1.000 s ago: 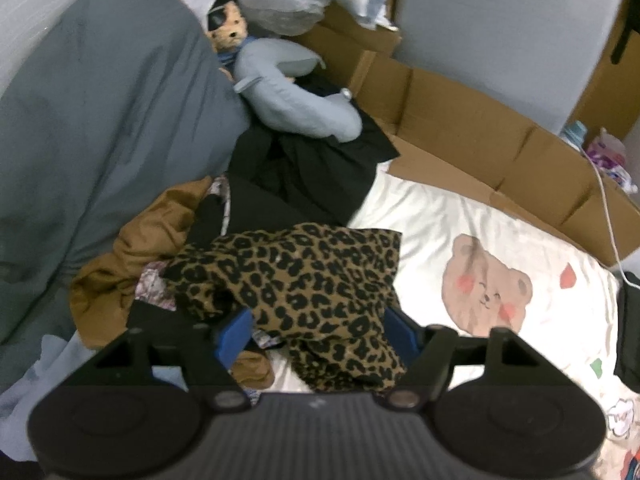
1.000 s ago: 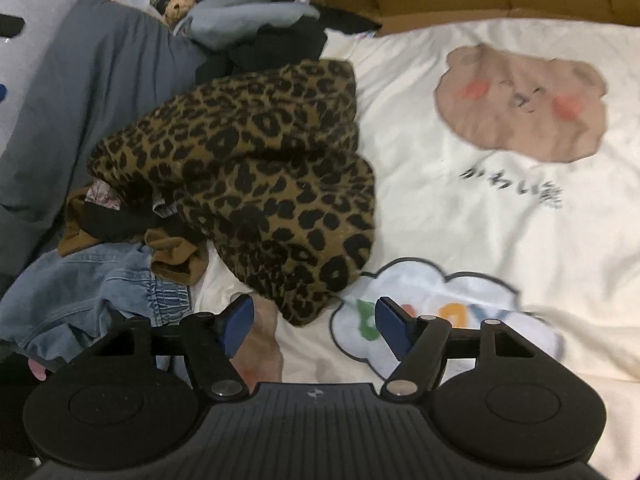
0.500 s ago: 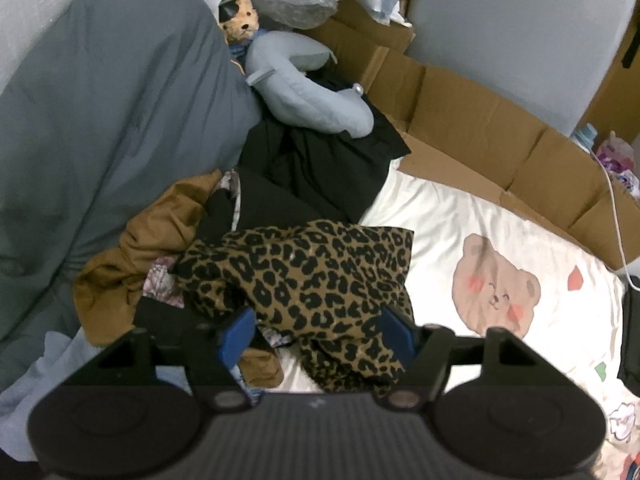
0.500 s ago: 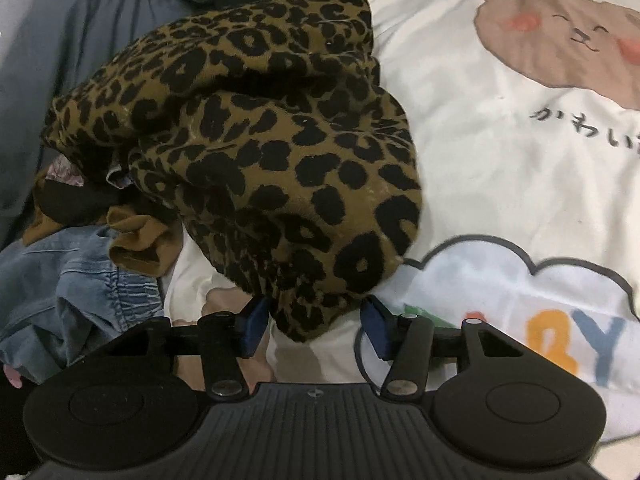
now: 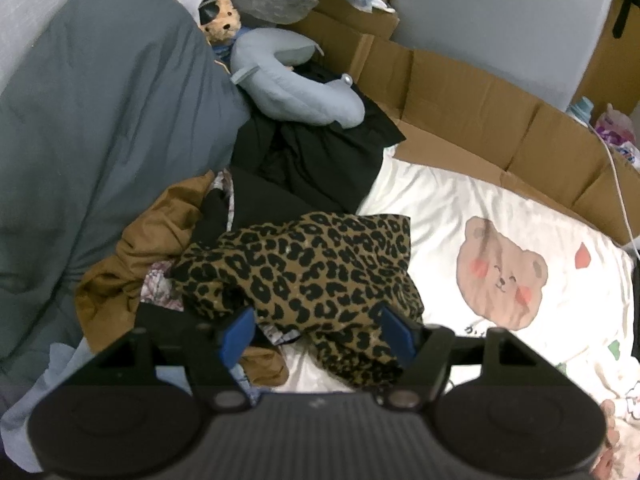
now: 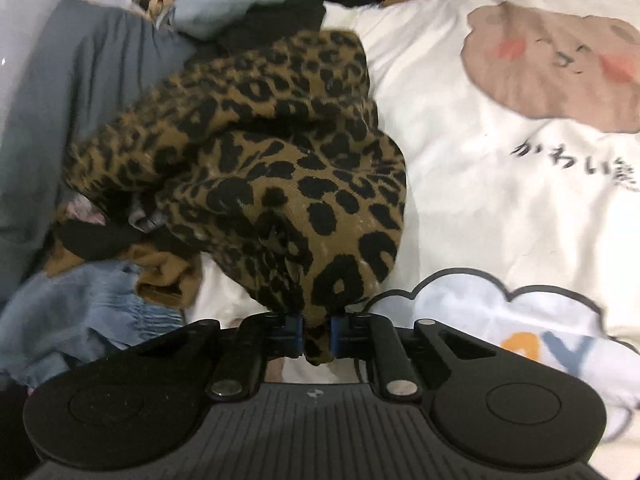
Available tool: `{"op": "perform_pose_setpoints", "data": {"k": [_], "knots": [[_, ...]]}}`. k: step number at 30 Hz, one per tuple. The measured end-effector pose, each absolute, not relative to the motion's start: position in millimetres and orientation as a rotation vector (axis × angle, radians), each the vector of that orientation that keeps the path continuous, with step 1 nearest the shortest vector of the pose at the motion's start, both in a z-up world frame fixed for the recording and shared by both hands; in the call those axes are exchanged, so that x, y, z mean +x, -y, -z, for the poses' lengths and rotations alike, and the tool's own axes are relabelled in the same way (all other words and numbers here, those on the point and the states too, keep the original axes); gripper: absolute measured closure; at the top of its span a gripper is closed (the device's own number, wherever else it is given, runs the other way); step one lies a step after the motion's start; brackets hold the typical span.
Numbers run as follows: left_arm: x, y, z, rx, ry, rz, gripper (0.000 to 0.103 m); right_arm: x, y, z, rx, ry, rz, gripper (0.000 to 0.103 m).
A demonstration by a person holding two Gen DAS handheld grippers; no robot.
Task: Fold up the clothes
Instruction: 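Lift the leopard garment with the right tool and pull it onto the sheet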
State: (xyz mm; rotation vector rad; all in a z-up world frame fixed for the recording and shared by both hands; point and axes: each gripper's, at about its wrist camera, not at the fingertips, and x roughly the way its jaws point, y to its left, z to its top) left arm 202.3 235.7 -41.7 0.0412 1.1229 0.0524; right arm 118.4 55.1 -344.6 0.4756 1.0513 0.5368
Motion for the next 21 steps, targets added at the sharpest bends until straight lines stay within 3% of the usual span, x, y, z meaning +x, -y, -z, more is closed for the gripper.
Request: {"op": "perform_pose_setpoints", "data": {"k": [21], "knots": [[181, -189, 32, 0.132, -1.119, 0.093, 0.033, 63, 65, 250, 0.460, -1.013, -0.390, 0.095]]}}
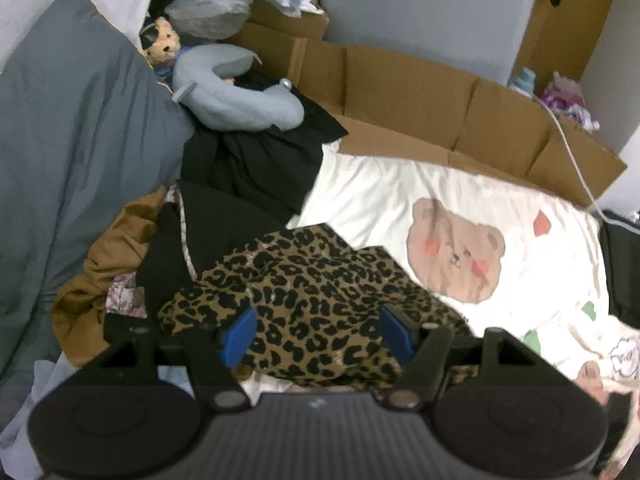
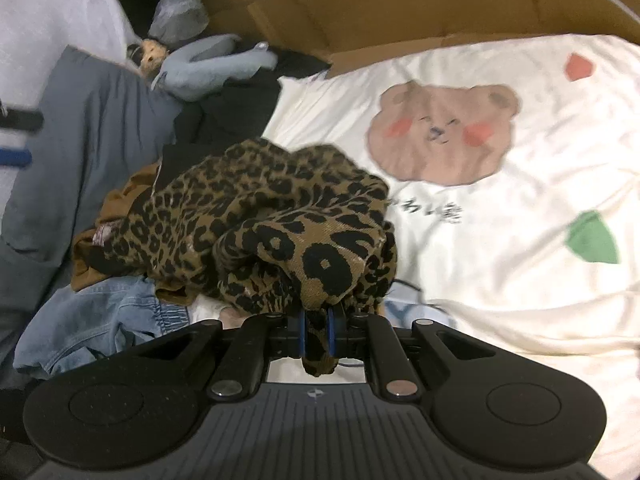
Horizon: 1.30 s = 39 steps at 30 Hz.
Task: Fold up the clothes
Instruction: 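Lift the leopard garment with the right tool and pull it onto the sheet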
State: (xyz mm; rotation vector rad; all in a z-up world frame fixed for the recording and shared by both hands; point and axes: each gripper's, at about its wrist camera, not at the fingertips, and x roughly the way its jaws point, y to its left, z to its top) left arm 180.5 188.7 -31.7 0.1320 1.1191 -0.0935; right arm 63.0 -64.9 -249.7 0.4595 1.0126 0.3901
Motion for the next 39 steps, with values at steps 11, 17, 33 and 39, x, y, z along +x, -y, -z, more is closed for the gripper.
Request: {"op": "perform_pose_setpoints", "data": {"k": [11, 17, 33, 39], "knots": [[158, -133, 47, 0.182, -1.180, 0.266, 0.033, 22, 142, 197, 0.530, -1.002, -0.251, 0.095], [135, -100, 53, 0.180, -1.187, 0.334, 0.037, -2, 168, 161, 0.531, -0.974, -0.236, 0.095], [99, -63, 62, 0.159, -1.182, 0.338, 0.038, -23, 234, 75, 0.558, -0.838, -0.204, 0.095], [107, -68, 57, 0.120, -1.177, 0.303, 0.038, -1, 261, 53, 0.521, -0.805, -0.186, 0.095]]}}
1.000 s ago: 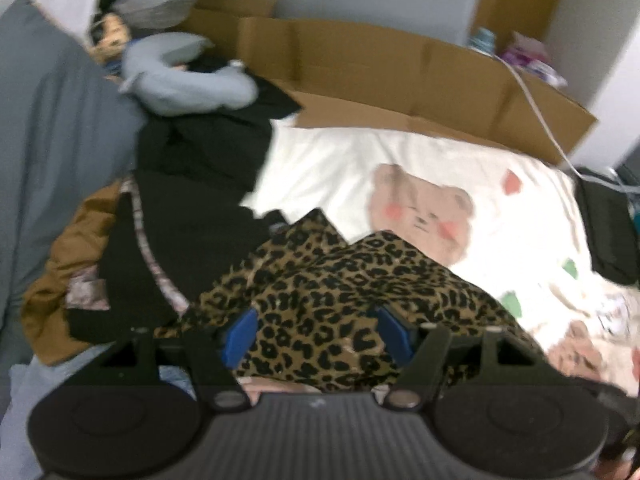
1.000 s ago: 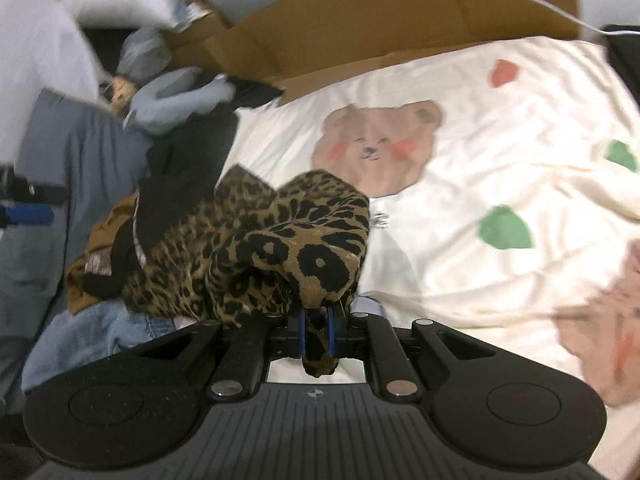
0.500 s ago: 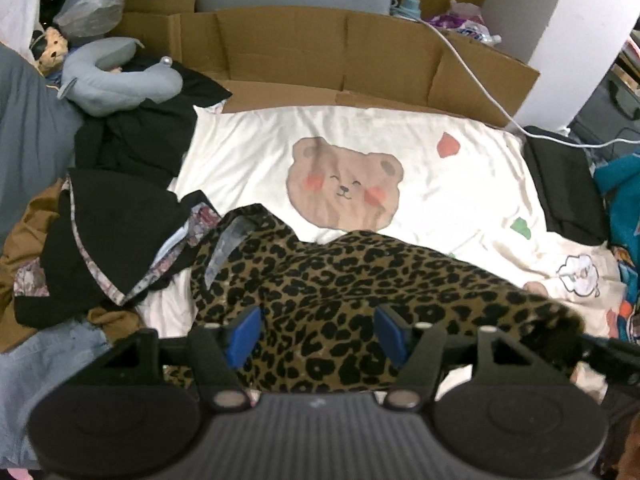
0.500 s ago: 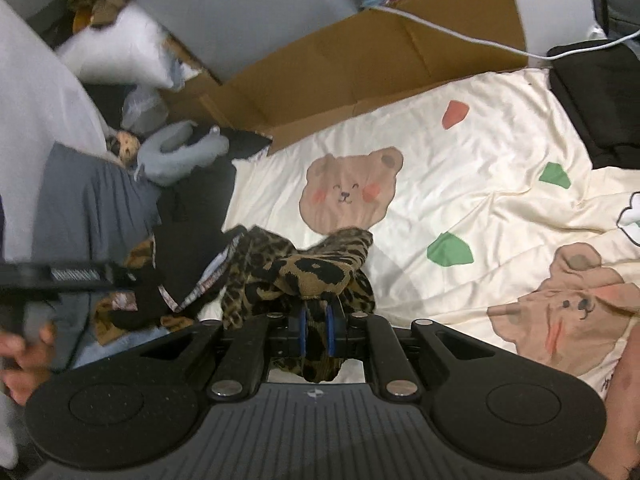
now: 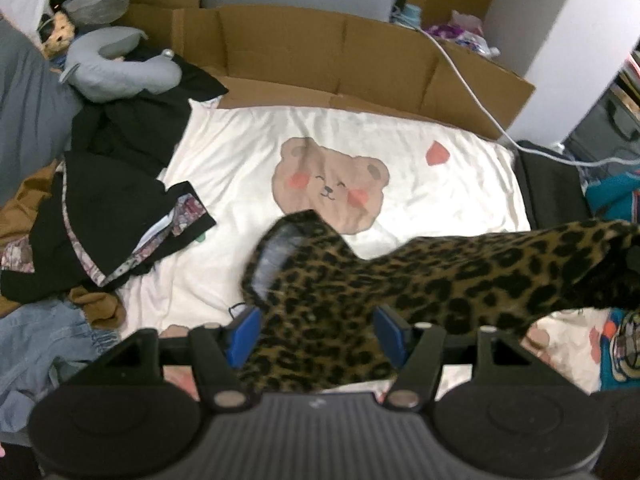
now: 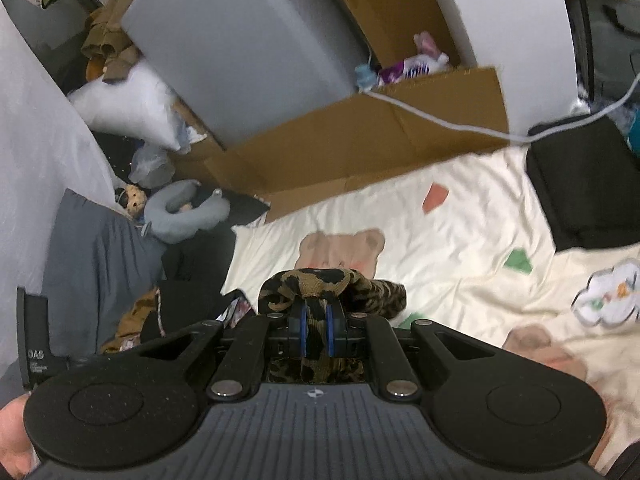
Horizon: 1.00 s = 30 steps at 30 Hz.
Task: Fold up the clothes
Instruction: 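Lift the leopard garment with the right tool and pull it onto the sheet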
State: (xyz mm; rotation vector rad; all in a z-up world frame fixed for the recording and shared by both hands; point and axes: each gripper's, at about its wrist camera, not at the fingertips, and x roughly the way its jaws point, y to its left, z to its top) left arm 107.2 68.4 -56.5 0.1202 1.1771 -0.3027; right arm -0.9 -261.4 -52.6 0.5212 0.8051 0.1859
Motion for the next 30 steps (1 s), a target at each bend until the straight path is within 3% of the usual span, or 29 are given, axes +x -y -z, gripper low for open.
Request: {"op": "perform_pose_setpoints", "data": {"k": [21, 30], "knots": [[144, -61, 12, 0.021, -1.083, 0.327, 0.038, 129, 223, -41, 0.156, -0.763, -0.320, 0.095], [178, -34, 25, 0.098, -1.112, 0.371, 0.038, 161, 236, -10, 0.067, -0.789, -0.377, 0.095]]}}
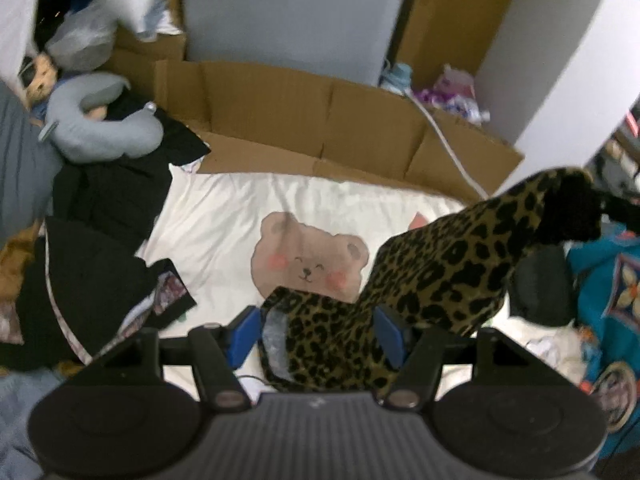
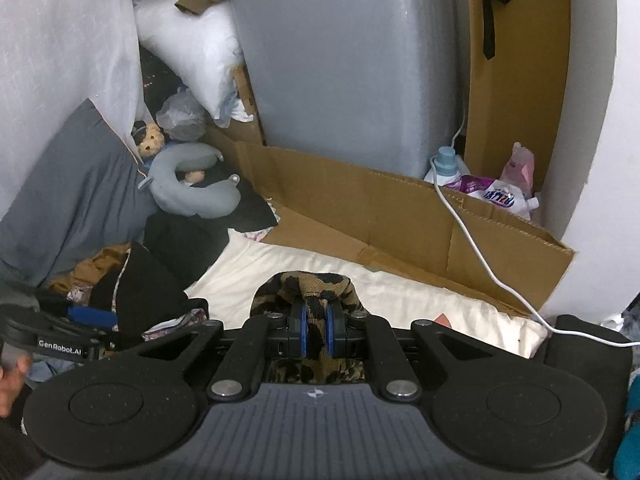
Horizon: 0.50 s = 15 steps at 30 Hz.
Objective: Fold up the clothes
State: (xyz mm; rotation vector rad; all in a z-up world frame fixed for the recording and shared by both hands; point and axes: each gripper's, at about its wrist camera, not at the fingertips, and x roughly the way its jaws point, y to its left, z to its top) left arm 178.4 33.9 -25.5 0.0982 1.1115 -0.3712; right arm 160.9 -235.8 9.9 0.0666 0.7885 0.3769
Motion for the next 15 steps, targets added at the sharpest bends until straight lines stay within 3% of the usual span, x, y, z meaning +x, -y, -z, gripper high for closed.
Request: {"op": "perform_pose_setpoints", "data": {"k": [8, 15], "knots": [[190, -11, 46, -0.004, -1.264, 0.418, 0.038, 184, 245, 33, 0.036, -0.885, -0.394, 0.095], [180, -14, 24, -0.065, -1.252, 0.379, 0.038, 145, 282, 61, 0.078, -1.043, -0.247, 0.093]]}}
